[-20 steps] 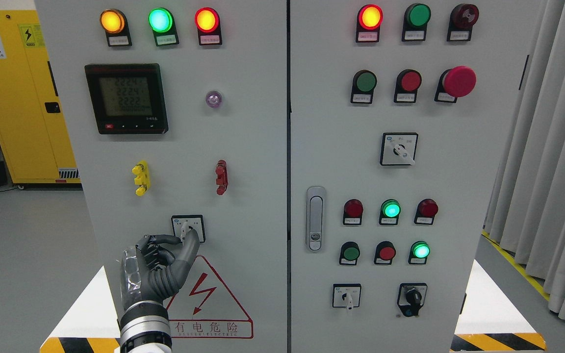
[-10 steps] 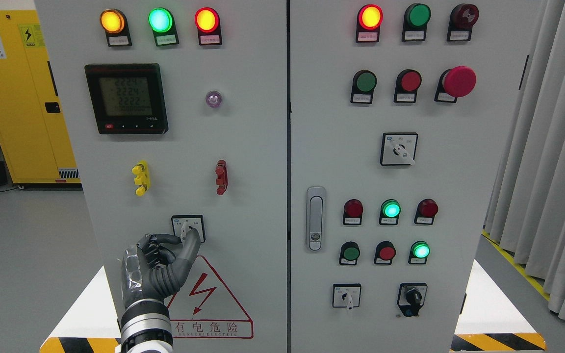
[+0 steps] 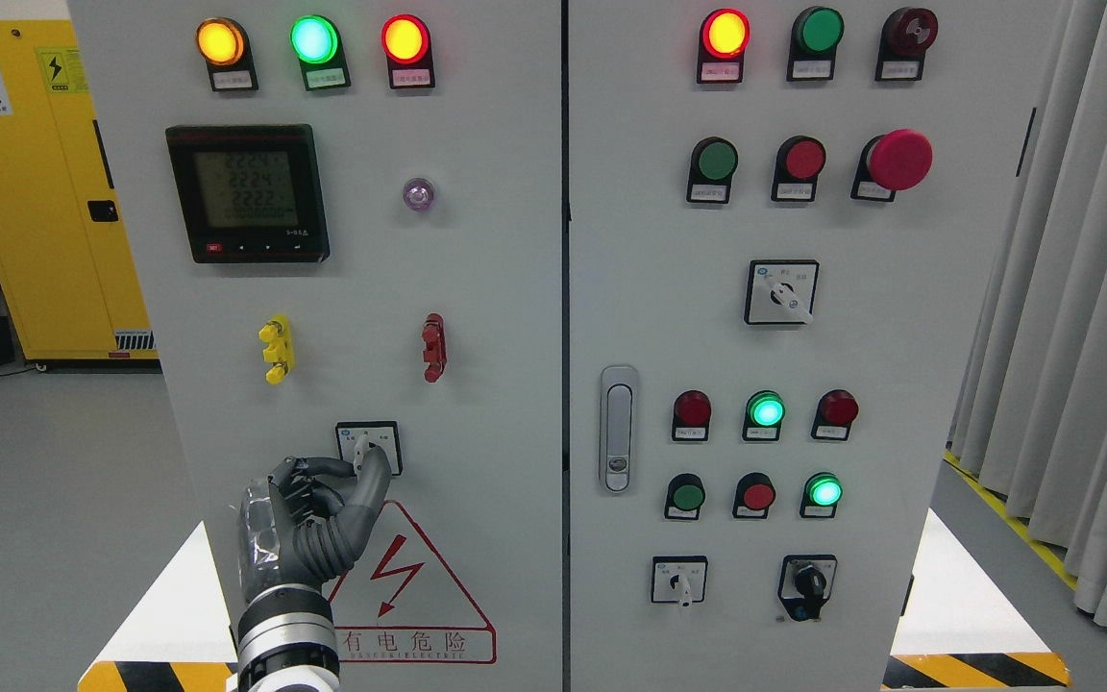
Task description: Turn on light switch 1
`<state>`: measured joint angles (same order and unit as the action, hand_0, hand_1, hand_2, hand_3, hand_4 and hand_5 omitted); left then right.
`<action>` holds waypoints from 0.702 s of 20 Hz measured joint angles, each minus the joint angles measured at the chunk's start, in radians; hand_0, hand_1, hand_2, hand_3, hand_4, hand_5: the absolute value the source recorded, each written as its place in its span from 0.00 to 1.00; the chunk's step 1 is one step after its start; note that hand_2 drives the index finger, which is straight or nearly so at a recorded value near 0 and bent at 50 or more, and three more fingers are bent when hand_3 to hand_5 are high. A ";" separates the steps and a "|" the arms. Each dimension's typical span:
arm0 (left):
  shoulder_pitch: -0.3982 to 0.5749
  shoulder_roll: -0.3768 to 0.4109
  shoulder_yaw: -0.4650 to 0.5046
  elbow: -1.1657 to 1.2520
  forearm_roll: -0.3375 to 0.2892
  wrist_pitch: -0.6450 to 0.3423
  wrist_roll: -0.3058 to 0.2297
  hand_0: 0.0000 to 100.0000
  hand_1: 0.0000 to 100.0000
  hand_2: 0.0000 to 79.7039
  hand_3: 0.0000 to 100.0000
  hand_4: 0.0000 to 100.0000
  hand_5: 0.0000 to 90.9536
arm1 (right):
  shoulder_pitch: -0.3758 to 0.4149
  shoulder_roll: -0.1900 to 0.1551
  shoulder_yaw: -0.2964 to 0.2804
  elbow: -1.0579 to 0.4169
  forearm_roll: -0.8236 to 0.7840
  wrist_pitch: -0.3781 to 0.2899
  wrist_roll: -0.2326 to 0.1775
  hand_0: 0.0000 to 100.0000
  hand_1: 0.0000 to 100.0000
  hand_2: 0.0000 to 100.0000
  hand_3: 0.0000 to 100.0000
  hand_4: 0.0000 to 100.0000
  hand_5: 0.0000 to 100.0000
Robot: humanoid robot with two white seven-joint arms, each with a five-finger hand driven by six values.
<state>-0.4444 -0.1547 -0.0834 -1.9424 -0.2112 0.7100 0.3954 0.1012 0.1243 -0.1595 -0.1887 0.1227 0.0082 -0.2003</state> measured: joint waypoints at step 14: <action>-0.001 0.000 -0.001 0.002 -0.027 0.000 -0.002 0.39 0.66 0.75 0.96 0.91 0.93 | 0.000 0.000 0.000 0.000 0.000 0.000 0.000 0.00 0.50 0.04 0.00 0.00 0.00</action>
<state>-0.4449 -0.1550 -0.0847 -1.9405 -0.2377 0.7100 0.3933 0.1012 0.1242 -0.1595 -0.1887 0.1227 0.0082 -0.2003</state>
